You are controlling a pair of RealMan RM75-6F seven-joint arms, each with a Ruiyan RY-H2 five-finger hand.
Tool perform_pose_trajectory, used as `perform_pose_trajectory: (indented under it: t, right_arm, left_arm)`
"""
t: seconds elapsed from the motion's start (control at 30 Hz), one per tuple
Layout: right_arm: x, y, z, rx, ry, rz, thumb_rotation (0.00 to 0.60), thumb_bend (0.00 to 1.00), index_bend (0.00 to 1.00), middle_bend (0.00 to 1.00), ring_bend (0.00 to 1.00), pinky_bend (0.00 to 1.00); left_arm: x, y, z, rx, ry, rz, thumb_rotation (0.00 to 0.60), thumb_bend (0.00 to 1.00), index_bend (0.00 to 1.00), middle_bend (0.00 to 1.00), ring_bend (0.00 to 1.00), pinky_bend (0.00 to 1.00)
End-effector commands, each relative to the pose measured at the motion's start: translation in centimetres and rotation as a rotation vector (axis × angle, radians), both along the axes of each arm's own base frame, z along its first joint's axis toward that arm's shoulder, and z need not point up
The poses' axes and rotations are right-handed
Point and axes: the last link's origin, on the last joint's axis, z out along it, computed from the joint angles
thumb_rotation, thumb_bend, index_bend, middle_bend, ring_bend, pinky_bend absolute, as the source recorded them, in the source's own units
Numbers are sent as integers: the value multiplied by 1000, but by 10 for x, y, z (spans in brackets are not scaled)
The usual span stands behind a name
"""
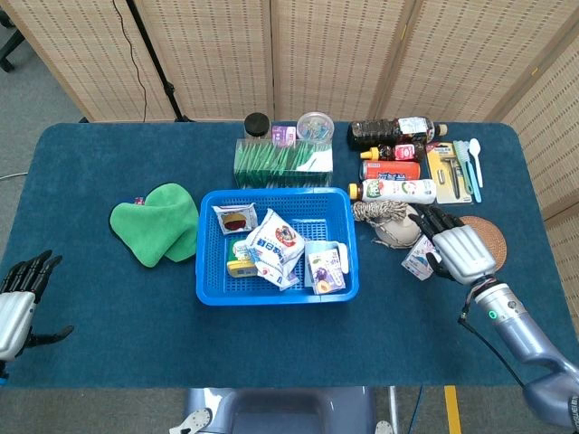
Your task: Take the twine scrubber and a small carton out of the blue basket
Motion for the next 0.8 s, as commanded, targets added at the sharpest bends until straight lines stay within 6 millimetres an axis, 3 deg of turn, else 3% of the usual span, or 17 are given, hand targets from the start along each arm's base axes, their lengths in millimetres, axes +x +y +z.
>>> perform_pose_trajectory:
  t: [0.03, 0.1, 0.17, 0.27, 0.53, 0.8]
  right_arm:
    - [7, 14, 21, -66, -33, 32, 600, 547, 19, 0, 0, 153]
    - [8, 23, 30, -110, -70, 53, 600, 488, 12, 0, 0, 129]
    - [5, 33, 36, -156, -104, 72, 600, 258, 1, 0, 0, 65]
    - [-6, 49, 37, -209, -127, 83, 600, 19, 0, 0, 0, 2]
    - [-35, 94, 27, -311, -118, 66, 600, 0, 0, 0, 0, 0]
    - [-44, 115, 16, -348, -68, 18, 600, 0, 0, 0, 0, 0]
  left_arm:
    - [0, -1, 1, -1, -3, -3, 600, 0, 0, 0, 0, 0]
    - [0, -1, 1, -2, -4, -6, 600, 0, 0, 0, 0, 0]
    - [1, -2, 1, -4, -5, -9, 600, 0, 0, 0, 0, 0]
    - [2, -5, 0, -2, -5, -17, 600, 0, 0, 0, 0, 0]
    - [-2, -19, 1, 43, -9, -17, 600, 0, 0, 0, 0, 0]
    - [-4, -22, 4, 73, 13, -74, 600, 0, 0, 0, 0, 0]
